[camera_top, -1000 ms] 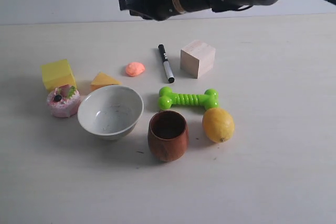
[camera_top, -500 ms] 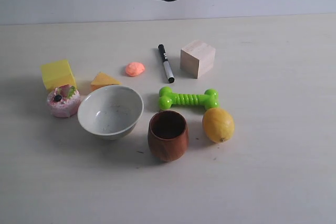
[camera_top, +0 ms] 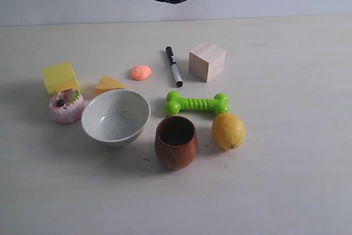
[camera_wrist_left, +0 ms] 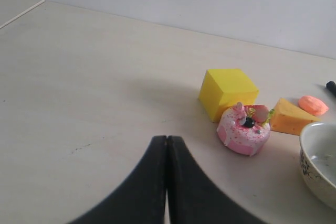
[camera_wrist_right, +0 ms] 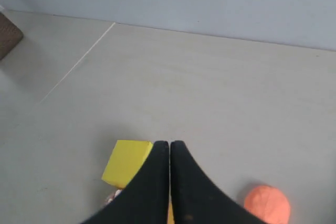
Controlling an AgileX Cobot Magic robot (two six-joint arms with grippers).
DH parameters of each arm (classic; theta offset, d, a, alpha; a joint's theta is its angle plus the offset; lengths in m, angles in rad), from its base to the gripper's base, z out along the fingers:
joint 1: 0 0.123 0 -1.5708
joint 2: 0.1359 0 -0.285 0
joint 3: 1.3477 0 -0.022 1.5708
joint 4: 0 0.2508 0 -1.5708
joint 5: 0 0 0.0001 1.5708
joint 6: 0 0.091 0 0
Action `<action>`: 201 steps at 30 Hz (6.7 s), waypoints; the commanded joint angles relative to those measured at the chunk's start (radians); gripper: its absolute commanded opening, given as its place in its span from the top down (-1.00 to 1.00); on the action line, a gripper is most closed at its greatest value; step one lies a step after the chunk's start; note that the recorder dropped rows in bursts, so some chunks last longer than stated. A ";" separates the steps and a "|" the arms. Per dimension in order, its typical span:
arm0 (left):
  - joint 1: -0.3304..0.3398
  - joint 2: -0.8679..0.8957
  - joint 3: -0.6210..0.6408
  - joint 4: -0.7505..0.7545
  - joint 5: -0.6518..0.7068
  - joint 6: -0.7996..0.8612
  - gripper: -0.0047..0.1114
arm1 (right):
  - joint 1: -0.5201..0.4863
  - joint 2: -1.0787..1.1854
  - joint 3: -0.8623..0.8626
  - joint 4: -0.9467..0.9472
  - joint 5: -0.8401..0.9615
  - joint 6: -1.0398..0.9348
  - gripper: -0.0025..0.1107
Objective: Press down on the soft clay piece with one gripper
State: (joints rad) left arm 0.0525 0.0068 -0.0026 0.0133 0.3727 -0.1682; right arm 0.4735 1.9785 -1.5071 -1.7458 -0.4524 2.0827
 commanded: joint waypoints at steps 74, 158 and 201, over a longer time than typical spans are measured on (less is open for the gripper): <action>-0.005 -0.007 0.003 -0.006 -0.001 0.003 0.92 | 0.073 0.451 -0.453 2.192 0.989 -2.442 0.91; -0.005 -0.007 0.003 -0.006 -0.001 0.003 0.92 | 0.085 0.623 -0.726 2.003 1.295 -2.368 0.91; -0.005 -0.007 0.003 -0.006 -0.001 0.003 0.92 | 0.090 0.735 -0.726 1.993 1.344 -2.368 0.91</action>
State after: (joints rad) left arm 0.0525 0.0068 -0.0026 0.0133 0.3727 -0.1682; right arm 0.5605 2.6479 -2.2570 0.2697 0.8464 -0.2791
